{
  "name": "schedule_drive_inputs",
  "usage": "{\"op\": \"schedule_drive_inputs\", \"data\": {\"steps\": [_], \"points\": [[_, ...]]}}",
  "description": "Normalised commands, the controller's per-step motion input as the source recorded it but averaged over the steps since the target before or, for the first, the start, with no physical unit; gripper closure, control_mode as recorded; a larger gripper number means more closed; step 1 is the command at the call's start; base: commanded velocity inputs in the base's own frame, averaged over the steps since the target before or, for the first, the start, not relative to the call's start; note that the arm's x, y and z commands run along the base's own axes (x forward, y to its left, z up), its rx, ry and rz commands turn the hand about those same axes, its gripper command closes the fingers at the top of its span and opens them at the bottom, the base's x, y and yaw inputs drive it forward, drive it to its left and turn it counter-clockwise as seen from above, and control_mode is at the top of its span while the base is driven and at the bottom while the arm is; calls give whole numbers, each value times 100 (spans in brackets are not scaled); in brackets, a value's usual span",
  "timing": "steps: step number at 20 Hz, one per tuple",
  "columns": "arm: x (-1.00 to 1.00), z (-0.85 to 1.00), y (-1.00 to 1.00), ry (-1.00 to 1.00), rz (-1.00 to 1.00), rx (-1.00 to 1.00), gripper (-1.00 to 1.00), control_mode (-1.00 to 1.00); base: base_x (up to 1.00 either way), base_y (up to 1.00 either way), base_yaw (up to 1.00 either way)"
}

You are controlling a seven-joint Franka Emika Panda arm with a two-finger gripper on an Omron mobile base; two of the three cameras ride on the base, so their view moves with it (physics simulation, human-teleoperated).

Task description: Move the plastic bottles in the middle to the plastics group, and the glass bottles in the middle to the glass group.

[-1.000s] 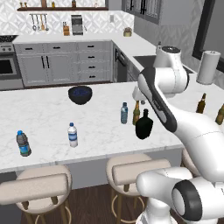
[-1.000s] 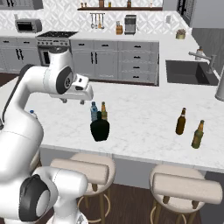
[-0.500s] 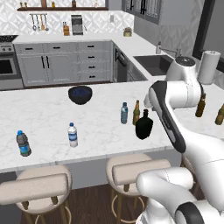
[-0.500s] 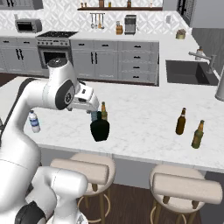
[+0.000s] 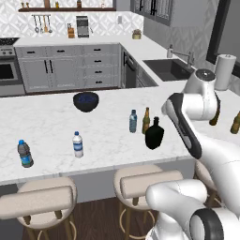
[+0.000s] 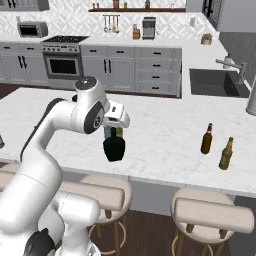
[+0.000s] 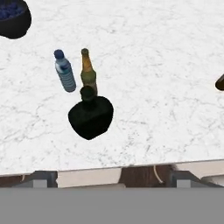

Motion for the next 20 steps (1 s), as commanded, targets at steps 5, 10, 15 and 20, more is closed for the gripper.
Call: {"op": "schedule_drive_inputs", "data": {"steps": [5, 10, 15, 20], "points": [[40, 0, -8, 0, 1, 0, -100, -100, 0, 0, 0], [-36, -2, 47, 1, 18, 0, -100, -100, 0, 0, 0], [4, -21, 36, 0, 16, 0, -100, -100, 0, 0, 0], [45, -27, 0, 0, 2, 0, -100, -100, 0, 0, 0]]}}
